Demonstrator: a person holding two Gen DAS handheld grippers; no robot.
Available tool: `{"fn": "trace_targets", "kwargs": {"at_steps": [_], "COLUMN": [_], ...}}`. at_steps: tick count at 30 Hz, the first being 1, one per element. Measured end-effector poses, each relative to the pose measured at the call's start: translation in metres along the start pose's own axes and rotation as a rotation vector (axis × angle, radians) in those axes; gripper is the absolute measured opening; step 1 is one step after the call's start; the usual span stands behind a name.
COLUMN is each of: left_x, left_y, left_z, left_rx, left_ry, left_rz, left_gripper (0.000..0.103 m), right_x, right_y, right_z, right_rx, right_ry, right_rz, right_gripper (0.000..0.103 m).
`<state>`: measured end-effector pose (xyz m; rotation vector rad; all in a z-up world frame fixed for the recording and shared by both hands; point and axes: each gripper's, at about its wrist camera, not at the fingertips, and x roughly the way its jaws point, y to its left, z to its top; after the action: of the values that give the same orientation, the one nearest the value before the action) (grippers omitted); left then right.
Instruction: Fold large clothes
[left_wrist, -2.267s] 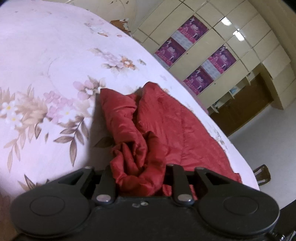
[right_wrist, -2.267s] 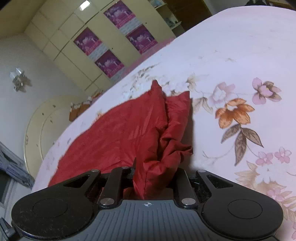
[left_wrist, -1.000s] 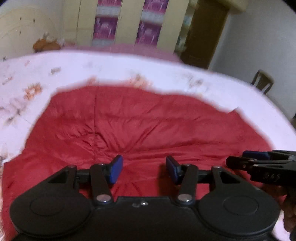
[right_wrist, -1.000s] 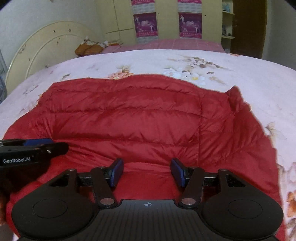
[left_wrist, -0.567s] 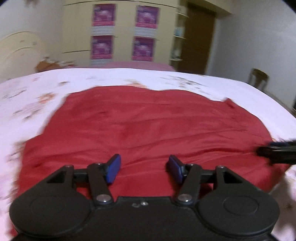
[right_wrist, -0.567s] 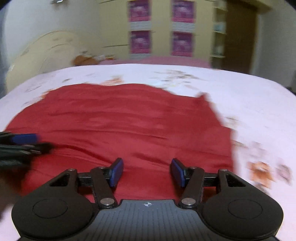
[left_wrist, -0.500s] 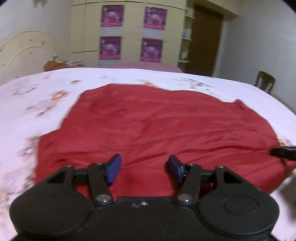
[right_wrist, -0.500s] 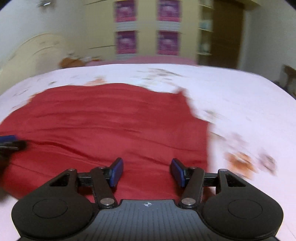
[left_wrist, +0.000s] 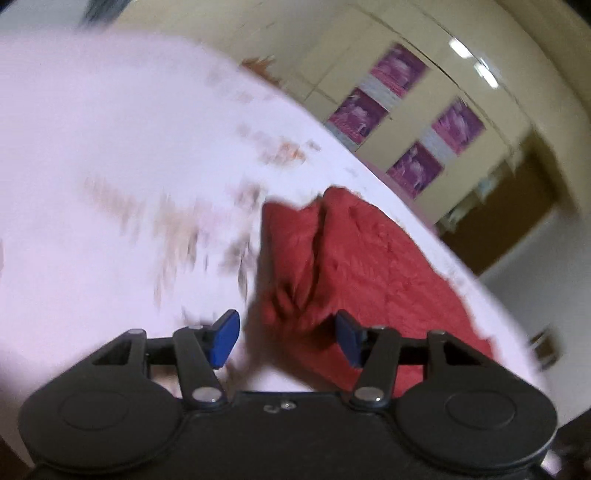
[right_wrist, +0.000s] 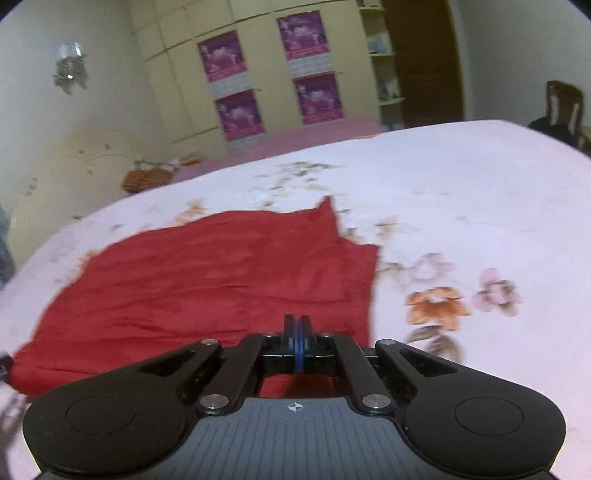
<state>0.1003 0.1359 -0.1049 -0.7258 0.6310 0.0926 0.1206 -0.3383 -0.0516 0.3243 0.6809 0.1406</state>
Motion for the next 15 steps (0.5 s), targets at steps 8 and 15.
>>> {"fn": "trace_targets", "kwargs": {"at_steps": [8,15], "left_x": [0.061,0.089], "left_y": [-0.004,-0.003], "left_z": [0.008,0.017], "left_rx": [-0.16,-0.176], "left_ry": [0.029,0.032], "left_rz": [-0.122,-0.175], "left_gripper": [0.053,0.024], "right_x": [0.049,0.111], "right_y": [0.083,0.126], "right_z": [0.014,0.018], "right_rx": [-0.055,-0.084], "right_ry": [0.074,0.145], "right_rz": [0.143,0.158], "right_gripper": [0.0,0.0]}}
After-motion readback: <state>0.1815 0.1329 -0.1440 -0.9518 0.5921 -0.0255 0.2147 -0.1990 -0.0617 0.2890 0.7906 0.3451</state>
